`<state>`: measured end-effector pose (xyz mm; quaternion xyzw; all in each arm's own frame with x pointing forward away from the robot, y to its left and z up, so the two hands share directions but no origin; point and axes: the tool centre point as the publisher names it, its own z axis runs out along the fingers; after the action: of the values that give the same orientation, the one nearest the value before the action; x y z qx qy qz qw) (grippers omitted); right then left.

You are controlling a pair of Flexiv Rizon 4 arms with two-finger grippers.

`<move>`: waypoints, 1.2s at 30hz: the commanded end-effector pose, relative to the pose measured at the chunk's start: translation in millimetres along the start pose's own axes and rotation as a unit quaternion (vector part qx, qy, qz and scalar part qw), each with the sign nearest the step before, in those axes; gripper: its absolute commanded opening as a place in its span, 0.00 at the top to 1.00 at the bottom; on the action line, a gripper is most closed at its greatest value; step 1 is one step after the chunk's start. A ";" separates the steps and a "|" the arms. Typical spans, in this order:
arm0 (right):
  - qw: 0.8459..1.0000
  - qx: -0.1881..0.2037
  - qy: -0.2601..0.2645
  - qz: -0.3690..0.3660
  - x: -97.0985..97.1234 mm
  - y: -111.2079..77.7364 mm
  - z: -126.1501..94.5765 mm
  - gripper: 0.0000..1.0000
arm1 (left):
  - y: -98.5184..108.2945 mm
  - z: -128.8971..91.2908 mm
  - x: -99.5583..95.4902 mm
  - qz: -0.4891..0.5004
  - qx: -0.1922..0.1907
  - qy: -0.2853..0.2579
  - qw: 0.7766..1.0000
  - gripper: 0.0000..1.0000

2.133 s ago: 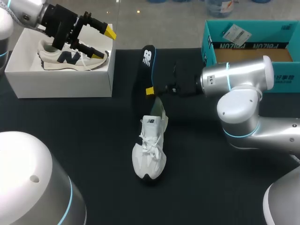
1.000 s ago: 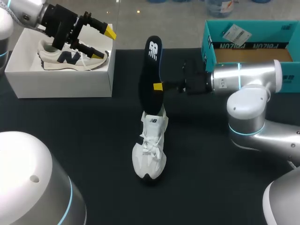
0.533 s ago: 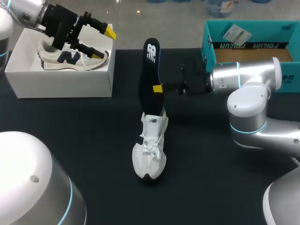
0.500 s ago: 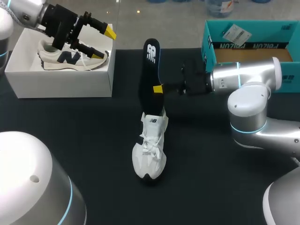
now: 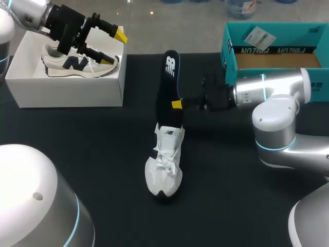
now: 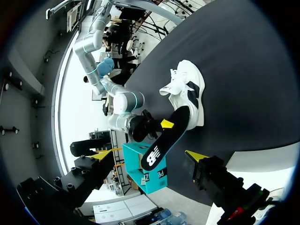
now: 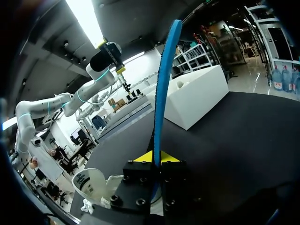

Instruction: Take the shoe out of the shoebox, open the shoe tongue, remove and reinsert the insole, then place the shoe into the shoebox

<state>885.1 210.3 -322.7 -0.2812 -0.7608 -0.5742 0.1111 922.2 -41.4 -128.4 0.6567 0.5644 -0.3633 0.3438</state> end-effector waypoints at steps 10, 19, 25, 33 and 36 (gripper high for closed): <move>0.999 -0.012 -0.021 0.021 16.4 -36.8 17.6 1.00 | -0.9 -0.1 -0.1 0.000 -0.001 0.002 1.000 0.00; 0.999 -0.015 -0.022 0.041 25.5 -54.8 18.3 1.00 | -0.9 -0.1 -0.1 0.000 -0.001 0.002 1.000 0.00; 0.999 -0.011 -0.031 0.023 25.3 -42.3 11.6 1.00 | -0.9 -0.1 -0.1 0.000 -0.001 0.002 1.000 0.00; 1.000 0.000 -0.028 -0.004 23.8 -32.2 4.0 1.00 | -0.9 -0.1 -0.1 0.000 -0.001 0.002 1.000 0.00; 1.000 -0.002 -0.022 -0.015 22.8 -30.9 1.6 1.00 | -0.9 -0.1 -0.1 0.000 -0.001 0.002 1.000 0.00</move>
<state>847.2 216.1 -339.6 -0.2862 -0.7642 -0.5723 0.0814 922.1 -41.4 -128.4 0.6568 0.5644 -0.3633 0.3437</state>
